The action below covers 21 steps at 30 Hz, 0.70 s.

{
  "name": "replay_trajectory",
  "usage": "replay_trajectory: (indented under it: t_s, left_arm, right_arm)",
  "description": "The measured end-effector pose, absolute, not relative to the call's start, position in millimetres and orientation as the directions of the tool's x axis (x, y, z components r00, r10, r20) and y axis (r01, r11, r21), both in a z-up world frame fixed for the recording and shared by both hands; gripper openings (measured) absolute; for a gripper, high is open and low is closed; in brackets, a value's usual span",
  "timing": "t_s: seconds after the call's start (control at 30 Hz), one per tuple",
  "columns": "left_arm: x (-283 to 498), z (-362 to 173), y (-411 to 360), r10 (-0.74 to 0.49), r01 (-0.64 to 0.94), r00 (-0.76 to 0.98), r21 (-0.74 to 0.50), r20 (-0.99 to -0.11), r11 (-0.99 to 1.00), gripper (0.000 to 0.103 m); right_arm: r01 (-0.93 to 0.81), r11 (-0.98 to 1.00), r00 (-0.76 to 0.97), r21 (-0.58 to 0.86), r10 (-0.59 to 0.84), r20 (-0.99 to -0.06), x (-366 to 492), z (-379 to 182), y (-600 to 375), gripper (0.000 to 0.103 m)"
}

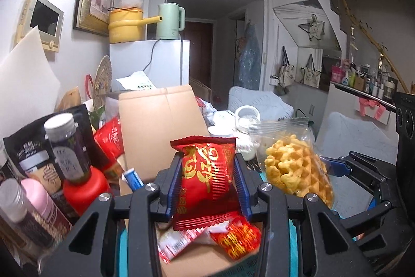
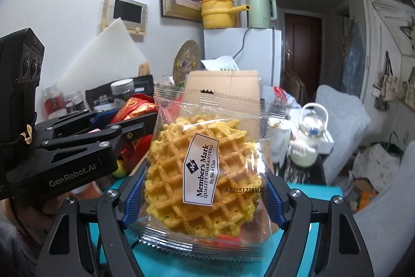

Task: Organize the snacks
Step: 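Lift and carry the red candy packet and waffle with both grippers over the box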

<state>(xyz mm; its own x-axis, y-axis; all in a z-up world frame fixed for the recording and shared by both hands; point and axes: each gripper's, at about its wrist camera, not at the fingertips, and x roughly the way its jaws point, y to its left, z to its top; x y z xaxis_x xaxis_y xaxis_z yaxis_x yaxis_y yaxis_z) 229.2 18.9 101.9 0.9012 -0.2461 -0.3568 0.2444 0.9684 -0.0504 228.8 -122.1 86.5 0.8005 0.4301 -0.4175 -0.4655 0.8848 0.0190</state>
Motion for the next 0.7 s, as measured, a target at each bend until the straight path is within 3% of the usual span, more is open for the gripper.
replay_trajectory:
  t_s: [0.7]
  left_arm:
    - [327.4,47.7,36.0,-0.129,0.135,0.862,-0.024,-0.49,0.991,0.038]
  right_arm:
    - [-0.478,0.876,0.727,0.065,0.437,-0.53,330.6,31.7,-93.9,0.077]
